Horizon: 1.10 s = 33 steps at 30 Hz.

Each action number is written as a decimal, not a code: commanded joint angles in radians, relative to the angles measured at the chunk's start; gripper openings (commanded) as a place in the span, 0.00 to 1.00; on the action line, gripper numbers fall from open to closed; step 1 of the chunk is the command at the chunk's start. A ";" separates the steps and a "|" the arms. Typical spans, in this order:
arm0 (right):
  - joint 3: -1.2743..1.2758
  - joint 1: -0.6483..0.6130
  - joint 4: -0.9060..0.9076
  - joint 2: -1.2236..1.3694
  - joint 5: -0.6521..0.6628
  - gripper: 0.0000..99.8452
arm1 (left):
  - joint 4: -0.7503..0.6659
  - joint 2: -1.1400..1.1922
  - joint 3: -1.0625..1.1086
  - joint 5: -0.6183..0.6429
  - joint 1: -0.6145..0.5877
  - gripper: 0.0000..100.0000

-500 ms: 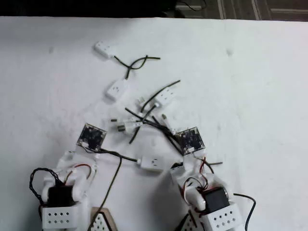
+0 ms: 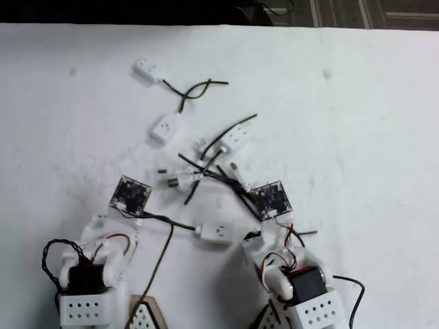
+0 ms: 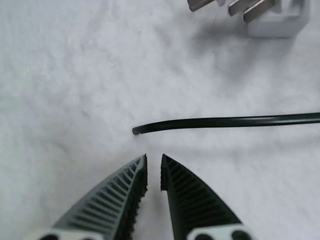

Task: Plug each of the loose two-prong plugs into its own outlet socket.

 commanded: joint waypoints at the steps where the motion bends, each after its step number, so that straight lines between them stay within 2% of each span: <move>1: 0.011 0.008 0.007 -0.002 -0.005 0.02 | 0.003 0.002 -0.003 0.003 -0.001 0.07; 26: 0.011 0.008 0.007 -0.002 -0.005 0.02 | 0.003 0.002 -0.006 0.003 -0.001 0.08; 33: 0.011 0.002 0.007 -0.002 -0.002 0.02 | 0.003 0.002 -0.114 0.003 0.002 0.07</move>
